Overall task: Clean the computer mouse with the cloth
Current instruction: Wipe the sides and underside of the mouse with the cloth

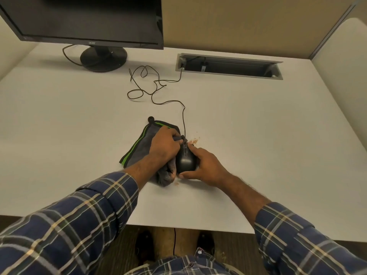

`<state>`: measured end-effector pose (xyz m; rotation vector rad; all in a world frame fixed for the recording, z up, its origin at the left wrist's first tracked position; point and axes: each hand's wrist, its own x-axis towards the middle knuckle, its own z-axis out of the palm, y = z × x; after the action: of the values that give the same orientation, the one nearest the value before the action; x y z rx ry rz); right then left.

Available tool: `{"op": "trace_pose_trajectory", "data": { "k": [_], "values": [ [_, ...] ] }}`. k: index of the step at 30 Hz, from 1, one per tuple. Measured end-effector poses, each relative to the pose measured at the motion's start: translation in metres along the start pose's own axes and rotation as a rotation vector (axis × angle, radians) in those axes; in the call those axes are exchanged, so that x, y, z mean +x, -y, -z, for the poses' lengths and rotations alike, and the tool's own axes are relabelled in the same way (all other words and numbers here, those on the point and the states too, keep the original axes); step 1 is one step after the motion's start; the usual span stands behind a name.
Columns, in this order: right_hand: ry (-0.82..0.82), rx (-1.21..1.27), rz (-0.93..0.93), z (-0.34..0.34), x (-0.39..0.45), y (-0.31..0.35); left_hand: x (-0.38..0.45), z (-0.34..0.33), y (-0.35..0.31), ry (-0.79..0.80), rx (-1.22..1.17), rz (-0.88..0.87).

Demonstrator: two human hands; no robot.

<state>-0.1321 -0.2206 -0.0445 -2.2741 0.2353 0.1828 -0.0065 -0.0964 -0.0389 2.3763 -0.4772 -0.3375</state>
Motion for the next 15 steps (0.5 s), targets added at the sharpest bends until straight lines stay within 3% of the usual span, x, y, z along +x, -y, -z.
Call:
{"op": "trace_pose_trajectory", "data": {
  "k": [8, 15],
  "values": [
    [-0.015, 0.005, -0.003, 0.0, -0.003, 0.003, -0.031, 0.006, 0.007, -0.029, -0.034, -0.101],
    [-0.007, 0.009, 0.001, 0.001, -0.001, 0.006, -0.053, 0.014, 0.009, 0.005, -0.022, -0.288]
  ]
}}
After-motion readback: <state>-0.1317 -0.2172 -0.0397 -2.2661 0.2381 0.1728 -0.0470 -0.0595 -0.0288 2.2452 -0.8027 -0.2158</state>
